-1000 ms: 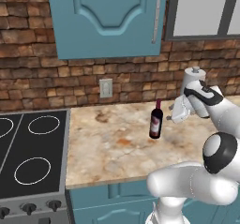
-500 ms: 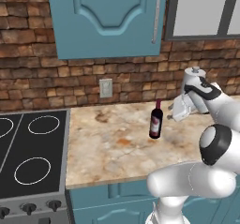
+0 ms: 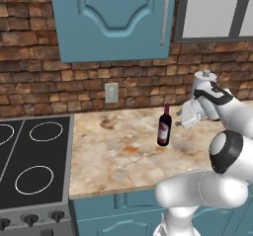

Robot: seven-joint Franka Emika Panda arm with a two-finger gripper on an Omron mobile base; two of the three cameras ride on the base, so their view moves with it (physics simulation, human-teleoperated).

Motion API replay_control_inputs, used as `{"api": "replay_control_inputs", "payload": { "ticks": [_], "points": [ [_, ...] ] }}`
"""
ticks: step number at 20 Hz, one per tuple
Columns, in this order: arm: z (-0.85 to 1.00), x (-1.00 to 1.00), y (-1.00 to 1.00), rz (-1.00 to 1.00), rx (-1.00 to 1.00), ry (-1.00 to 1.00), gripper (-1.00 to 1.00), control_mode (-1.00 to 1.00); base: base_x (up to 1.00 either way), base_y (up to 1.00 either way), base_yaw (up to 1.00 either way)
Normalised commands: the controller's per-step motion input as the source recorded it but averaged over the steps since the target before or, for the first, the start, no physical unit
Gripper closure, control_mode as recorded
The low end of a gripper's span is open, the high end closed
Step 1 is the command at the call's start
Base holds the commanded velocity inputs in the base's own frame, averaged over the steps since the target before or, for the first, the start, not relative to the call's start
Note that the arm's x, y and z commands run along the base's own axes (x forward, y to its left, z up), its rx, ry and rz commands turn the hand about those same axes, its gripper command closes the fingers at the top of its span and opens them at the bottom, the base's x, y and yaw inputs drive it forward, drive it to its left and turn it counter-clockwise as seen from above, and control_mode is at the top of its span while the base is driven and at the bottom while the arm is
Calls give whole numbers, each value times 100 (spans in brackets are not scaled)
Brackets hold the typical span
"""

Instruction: Place the drinks on the dining counter in a tight cluster.

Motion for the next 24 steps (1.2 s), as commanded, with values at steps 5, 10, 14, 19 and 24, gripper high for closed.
{"api": "replay_control_inputs", "payload": {
  "ticks": [5, 10, 14, 19, 24],
  "points": [
    [0, 0, 0, 9, 8, 5, -100, -100, 0, 0, 0],
    [0, 0, 0, 19, 7, 17, -100, -100, 0, 0, 0],
    [0, 13, 0, 5, 2, 1, -100, -100, 0, 0, 0],
    [-1, 24, 0, 0, 1, 0, -100, -100, 0, 0, 0],
    [-3, 9, 0, 0, 0, 0, -100, -100, 0, 0, 0]
  ]
}}
